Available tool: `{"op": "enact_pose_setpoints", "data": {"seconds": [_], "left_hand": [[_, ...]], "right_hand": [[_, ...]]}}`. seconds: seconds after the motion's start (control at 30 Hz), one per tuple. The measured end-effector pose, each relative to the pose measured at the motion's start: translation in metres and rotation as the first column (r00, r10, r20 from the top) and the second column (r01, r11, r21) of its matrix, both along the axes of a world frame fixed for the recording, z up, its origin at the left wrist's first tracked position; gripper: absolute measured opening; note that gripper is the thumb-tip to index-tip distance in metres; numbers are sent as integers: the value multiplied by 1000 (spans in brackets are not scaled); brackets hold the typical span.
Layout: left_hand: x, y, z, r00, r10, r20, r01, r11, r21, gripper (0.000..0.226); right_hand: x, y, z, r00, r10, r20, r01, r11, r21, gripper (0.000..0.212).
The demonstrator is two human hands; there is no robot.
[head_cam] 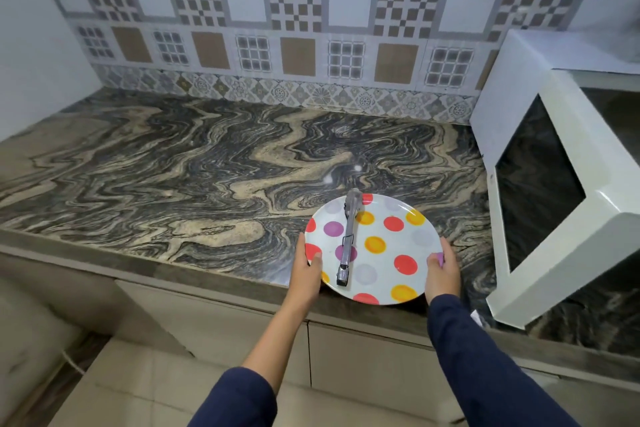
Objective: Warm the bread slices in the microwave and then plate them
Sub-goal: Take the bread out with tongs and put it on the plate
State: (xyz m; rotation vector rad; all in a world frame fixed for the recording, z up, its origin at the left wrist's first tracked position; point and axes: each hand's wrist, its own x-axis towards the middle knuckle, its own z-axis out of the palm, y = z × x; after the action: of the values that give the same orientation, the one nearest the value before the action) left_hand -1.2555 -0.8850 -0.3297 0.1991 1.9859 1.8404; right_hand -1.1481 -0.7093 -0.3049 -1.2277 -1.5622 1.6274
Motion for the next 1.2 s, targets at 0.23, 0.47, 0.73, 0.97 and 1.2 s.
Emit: {"op": "enact_pose_setpoints", "data": {"seconds": [0.23, 0.47, 0.73, 0.97, 1.2], "left_hand": [[64, -28, 28, 974, 215, -73, -207, 973, 104, 48], [157, -66, 57, 955, 266, -134, -251, 961, 119, 48], [262, -82, 61, 962, 267, -63, -258, 958, 124, 32], [336, -43, 60, 991, 115, -62, -105, 983, 149, 29], [388, 39, 66, 997, -55, -53, 65, 980, 190, 29]], "right_hand": [[50, -32, 11, 992, 9, -129, -9, 1000, -3, 42], [139, -70, 29, 979, 95, -178, -104, 994, -39, 45], [259, -83, 40, 983, 114, -146, -113, 993, 13, 41], [357, -53, 43, 996, -17, -89, 20, 999, 37, 30], [435, -5, 56, 966, -240, -96, 246, 968, 55, 31]]}}
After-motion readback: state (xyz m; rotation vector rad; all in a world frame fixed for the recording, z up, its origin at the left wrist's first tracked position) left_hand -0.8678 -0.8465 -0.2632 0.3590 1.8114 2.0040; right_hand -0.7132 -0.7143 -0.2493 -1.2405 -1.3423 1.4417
